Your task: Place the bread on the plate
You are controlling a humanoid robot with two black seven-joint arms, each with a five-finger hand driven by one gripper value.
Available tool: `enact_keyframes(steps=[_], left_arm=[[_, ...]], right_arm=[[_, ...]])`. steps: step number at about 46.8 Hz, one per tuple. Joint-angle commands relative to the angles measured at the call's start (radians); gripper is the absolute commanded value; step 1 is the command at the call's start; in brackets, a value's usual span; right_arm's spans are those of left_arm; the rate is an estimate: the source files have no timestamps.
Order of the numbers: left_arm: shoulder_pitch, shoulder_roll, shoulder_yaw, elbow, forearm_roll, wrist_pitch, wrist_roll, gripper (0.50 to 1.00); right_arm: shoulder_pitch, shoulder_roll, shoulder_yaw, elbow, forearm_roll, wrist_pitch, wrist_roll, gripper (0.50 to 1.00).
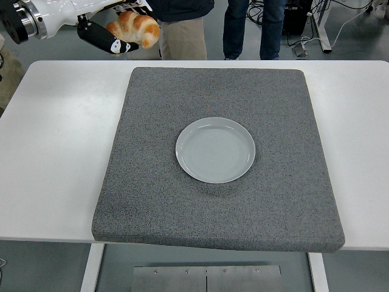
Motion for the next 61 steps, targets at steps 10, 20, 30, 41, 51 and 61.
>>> enact_keyframes(steps=[10, 20, 30, 41, 51, 61], left_arm=[[-0.058, -0.079, 0.004, -0.009, -0.001, -0.001, 0.0, 0.5], [-0.107, -0.15, 0.008, 0.002, 0.001, -0.006, 0.003, 0.5], [-0.119, -0.239, 0.03, 0.022, 0.001, -0.006, 0.003, 0.5], [-0.113, -0.322, 0.031, 0.041, 0.007, -0.005, 0.002, 0.5], [-0.104, -0.369, 0.088, 0.102, 0.015, 0.003, -0.006, 0.5], [-0.067, -0.394, 0.113, 0.102, 0.021, 0.022, -0.014, 0.5]], right_arm=[[0.0, 0.0, 0.0, 0.0, 0.0, 0.0, 0.0, 1.0], [0.0, 0.0, 0.0, 0.001, 0.0, 0.0, 0.0, 1.0], [0.0, 0.0, 0.0, 0.0, 0.0, 0.0, 0.0, 1.0], [0.0, 0.0, 0.0, 0.001, 0.0, 0.0, 0.0, 1.0], [0.0, 0.0, 0.0, 0.0, 0.0, 0.0, 0.0, 1.0], [0.0, 0.0, 0.0, 0.001, 0.0, 0.0, 0.0, 1.0]])
